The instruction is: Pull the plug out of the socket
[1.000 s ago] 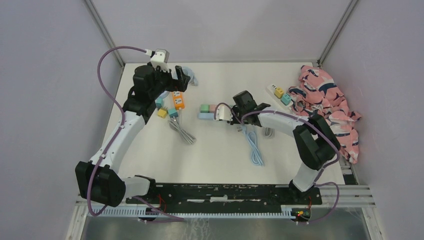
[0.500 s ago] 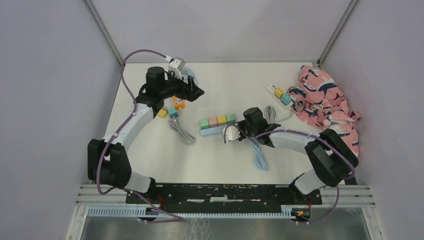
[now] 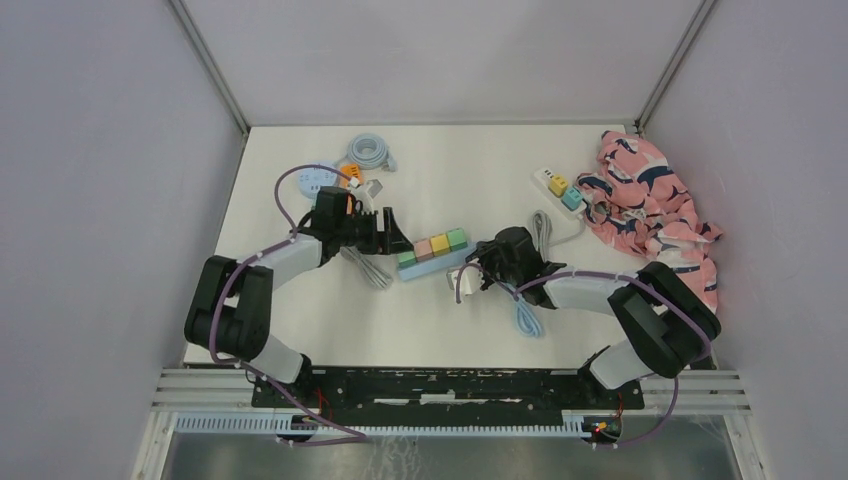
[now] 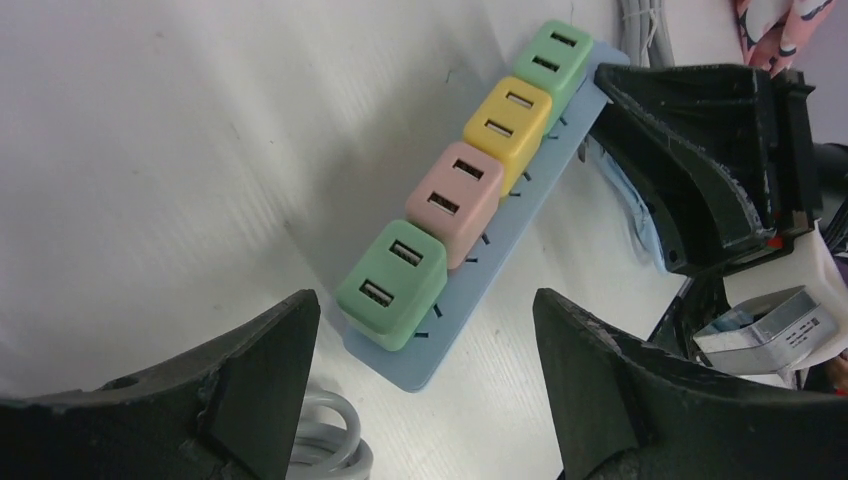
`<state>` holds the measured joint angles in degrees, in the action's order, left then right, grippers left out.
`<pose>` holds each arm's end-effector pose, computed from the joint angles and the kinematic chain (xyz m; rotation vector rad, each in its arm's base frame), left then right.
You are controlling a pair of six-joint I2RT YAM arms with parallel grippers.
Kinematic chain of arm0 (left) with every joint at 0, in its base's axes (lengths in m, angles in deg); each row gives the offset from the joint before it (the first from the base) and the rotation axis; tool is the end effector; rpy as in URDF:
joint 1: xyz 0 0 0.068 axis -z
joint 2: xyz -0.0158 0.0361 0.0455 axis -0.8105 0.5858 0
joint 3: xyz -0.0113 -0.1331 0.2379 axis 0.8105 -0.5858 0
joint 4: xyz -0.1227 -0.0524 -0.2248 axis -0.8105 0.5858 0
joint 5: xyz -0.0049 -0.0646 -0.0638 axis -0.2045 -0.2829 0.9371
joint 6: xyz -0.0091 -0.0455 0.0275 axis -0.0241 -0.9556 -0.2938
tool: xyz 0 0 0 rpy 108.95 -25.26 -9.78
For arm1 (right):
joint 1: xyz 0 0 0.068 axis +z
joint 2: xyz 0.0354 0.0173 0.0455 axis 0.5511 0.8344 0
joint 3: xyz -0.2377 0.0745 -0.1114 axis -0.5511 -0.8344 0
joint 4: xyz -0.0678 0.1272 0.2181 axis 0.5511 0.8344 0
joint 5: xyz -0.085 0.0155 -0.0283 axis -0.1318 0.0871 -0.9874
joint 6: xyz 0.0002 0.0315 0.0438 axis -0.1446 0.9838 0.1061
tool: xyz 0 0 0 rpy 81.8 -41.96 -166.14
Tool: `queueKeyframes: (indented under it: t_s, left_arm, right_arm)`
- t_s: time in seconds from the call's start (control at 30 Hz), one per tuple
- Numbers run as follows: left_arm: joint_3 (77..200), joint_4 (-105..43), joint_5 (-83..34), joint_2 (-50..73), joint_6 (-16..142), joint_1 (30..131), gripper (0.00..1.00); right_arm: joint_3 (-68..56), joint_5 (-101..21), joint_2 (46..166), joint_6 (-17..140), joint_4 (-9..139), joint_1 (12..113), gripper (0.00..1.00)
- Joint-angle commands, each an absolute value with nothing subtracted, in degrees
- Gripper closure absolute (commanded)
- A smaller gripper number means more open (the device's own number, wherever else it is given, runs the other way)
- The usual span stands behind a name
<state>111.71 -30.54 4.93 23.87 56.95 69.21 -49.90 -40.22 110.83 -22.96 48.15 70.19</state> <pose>0.2925 -0.1013 0.1873 0.2980 2.3059 -1.0465 0.2205 0.1705 0.1455 -1.9173 1.1533 -0.2401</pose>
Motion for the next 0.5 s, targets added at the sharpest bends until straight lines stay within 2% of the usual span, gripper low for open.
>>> queueKeyframes:
  t_s: [0.0,0.13,0.27,0.4,0.47]
  left_arm:
    - [110.62,-36.03,4.57,23.18,55.68,71.62,0.18]
    - [111.23,-36.55,5.15,25.86,56.88,71.85,0.23]
    - [112.2,-38.22,9.09,29.07,55.59,72.48,0.36]
    - [112.61,-37.91,9.24,30.53,56.08,73.59,0.38]
    - [112.7,-37.82,9.29,30.78,56.3,73.86,0.45]
  right_arm:
    - [-51.12,-38.98,111.63,-24.75,46.94,70.55,1.0]
    - [-51.47,-39.04,111.68,-24.85,46.03,70.61,1.0]
    - [-51.84,-39.05,111.69,-24.78,45.14,70.6,1.0]
    - [-52.11,-38.99,111.35,-24.05,43.6,70.57,1.0]
    - [-51.88,-39.01,111.21,-23.49,43.78,70.62,1.0]
